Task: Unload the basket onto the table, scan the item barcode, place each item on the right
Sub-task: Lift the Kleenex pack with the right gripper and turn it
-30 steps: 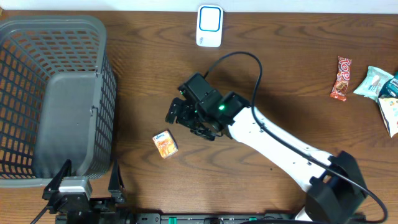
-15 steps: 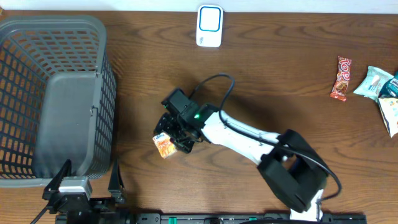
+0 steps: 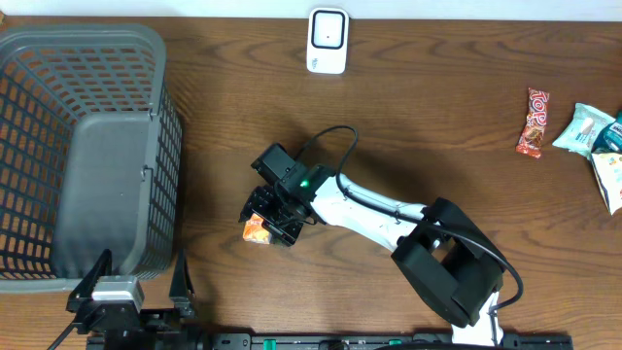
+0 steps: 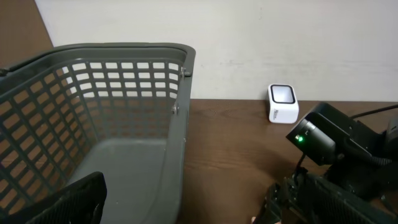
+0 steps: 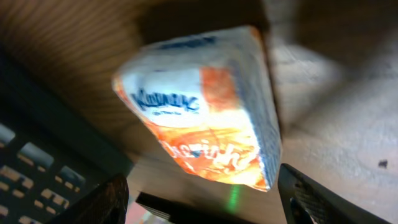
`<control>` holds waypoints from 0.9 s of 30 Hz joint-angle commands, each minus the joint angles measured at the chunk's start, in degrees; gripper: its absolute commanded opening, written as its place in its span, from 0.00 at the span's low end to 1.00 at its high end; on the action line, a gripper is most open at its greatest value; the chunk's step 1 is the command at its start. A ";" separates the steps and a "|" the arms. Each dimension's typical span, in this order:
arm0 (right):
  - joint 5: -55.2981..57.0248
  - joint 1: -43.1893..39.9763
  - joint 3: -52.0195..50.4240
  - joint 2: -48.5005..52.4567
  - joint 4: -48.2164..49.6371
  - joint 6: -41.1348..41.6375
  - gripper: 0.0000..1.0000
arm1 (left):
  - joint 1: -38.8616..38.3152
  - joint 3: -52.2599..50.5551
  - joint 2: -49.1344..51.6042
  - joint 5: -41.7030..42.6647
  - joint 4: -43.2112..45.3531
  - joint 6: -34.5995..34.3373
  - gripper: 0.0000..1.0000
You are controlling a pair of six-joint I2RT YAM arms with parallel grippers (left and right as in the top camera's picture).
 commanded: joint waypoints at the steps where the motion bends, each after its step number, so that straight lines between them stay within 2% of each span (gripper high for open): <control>1: -0.61 -1.14 -0.13 0.42 0.02 -9.18 0.71 | 0.35 0.24 -0.28 0.11 0.15 -0.26 0.98; 6: -2.32 0.09 -0.13 0.42 -0.44 -15.47 0.71 | 0.35 0.24 -0.28 0.11 0.15 -0.26 0.98; 9: -4.66 1.20 -0.13 0.42 -1.36 -14.88 0.67 | 0.35 0.24 -0.28 0.09 0.15 -0.26 0.98; 13: -4.39 1.79 -0.13 0.42 -3.69 -10.16 0.63 | 0.35 0.24 -0.28 0.09 0.15 -0.26 0.98; 18: 0.00 1.73 -0.13 0.42 -5.49 -10.05 0.62 | 0.35 0.24 -0.28 0.11 0.15 -0.26 0.98; 24: 10.49 1.75 -0.15 0.55 -6.21 -9.18 0.66 | 0.35 0.24 -0.28 0.09 0.15 -0.26 0.98; 27: 10.64 1.75 -0.15 0.83 -6.14 -7.37 0.55 | 0.35 0.24 -0.28 0.09 0.15 -0.26 0.98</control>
